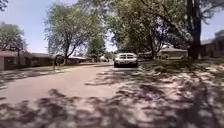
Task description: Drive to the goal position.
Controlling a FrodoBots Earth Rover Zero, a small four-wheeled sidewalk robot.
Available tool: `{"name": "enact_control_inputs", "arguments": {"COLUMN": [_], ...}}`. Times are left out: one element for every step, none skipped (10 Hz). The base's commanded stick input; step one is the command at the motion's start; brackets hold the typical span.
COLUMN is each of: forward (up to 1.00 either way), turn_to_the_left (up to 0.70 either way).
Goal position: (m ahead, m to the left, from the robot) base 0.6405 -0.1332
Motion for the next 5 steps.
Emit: {"name": "enact_control_inputs", "arguments": {"forward": [0.0, 0.0, 0.0, 0.0, 0.0], "turn_to_the_left": [0.0, 0.0, 0.0, 0.0, 0.0]}}
